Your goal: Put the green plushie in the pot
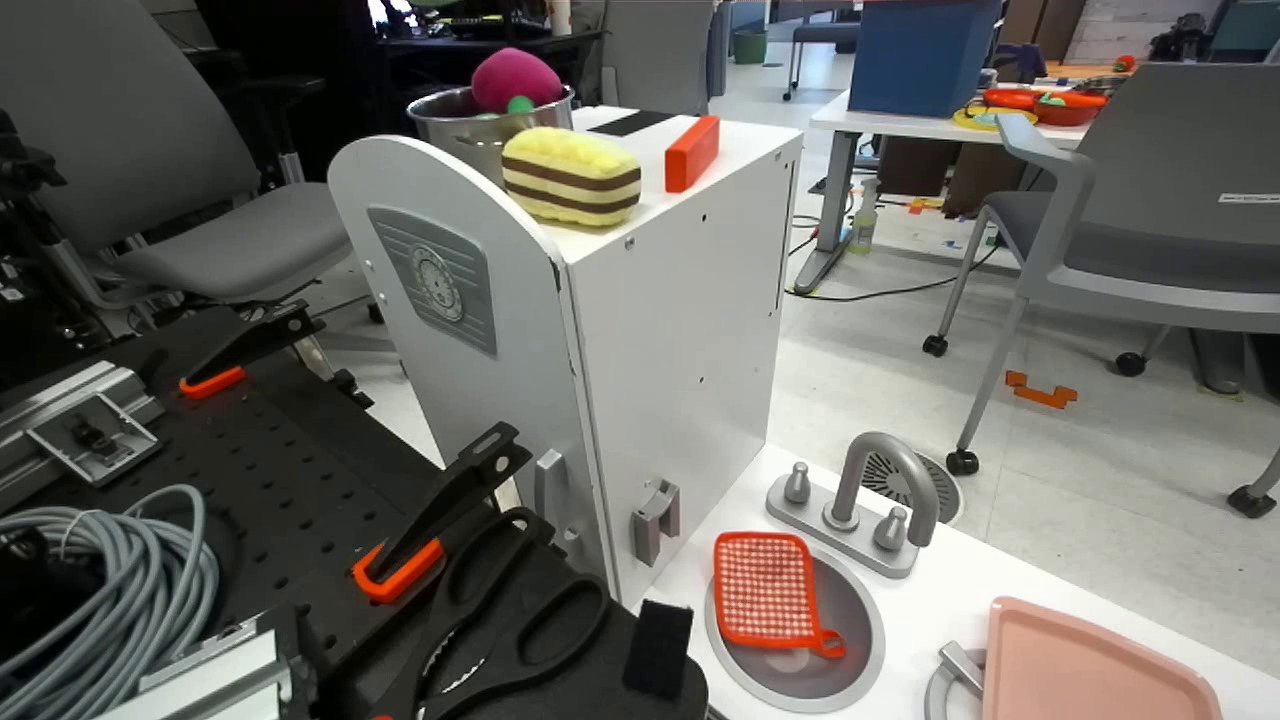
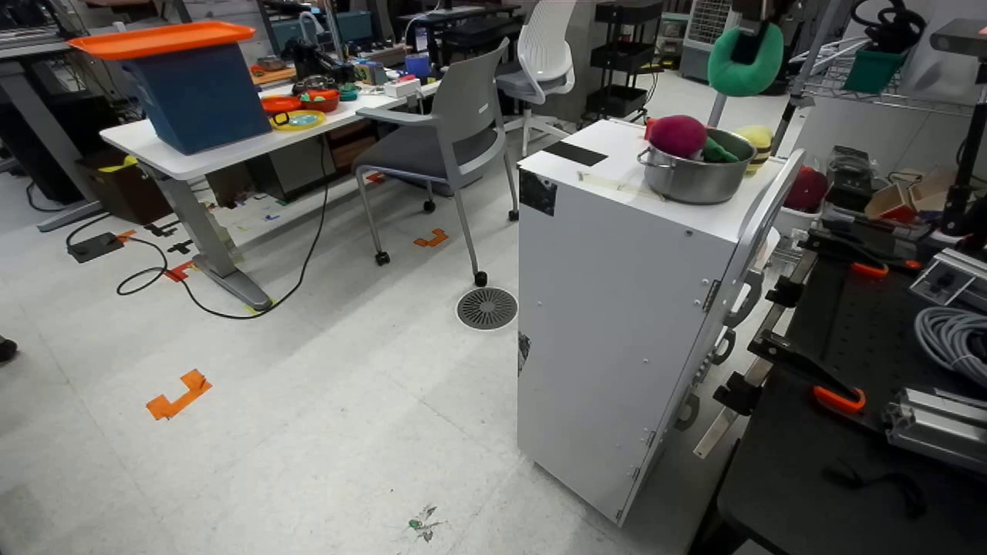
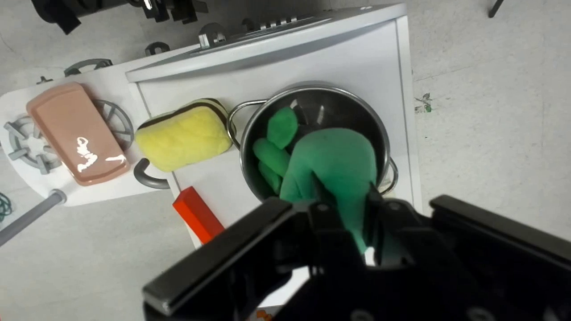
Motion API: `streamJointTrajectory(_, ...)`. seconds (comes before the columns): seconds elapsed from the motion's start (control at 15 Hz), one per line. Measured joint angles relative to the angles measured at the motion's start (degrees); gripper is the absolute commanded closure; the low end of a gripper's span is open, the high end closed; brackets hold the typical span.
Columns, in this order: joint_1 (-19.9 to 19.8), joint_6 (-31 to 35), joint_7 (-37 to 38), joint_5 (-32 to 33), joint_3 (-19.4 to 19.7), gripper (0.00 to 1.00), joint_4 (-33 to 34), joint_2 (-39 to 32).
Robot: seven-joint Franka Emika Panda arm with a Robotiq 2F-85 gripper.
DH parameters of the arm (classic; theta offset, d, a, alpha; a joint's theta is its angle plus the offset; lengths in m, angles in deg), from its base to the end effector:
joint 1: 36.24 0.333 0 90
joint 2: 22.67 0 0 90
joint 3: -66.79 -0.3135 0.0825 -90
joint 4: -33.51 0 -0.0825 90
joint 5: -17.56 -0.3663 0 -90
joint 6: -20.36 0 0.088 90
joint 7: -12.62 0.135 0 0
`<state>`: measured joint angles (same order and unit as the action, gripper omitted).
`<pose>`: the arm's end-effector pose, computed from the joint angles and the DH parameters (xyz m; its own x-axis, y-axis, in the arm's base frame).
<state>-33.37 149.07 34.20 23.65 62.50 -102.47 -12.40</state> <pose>0.4630 0.0528 0.3792 0.9797 -0.1834 0.0813 -0.1895 -0.9790 0.0747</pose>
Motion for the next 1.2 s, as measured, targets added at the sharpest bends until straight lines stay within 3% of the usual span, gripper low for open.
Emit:
streamJointTrajectory(0.4, -3.41, -0.44, 1.96, -0.64, 1.23, 0.96, -0.93, -0.36)
streamJointTrajectory(0.53, -4.03, -0.46, 2.70, -0.64, 1.30, 0.64, -1.05, -0.60)
streamJointTrajectory(0.73, -4.28, -0.46, 3.69, -0.64, 1.32, 0.65, -1.05, -1.04)
streamJointTrajectory(1.0, -4.28, -0.46, 4.38, -0.64, 1.32, 0.85, -1.04, -1.26)
streamJointTrajectory(1.2, -4.27, -0.45, 4.83, -0.64, 1.29, 0.81, -0.98, -1.55)
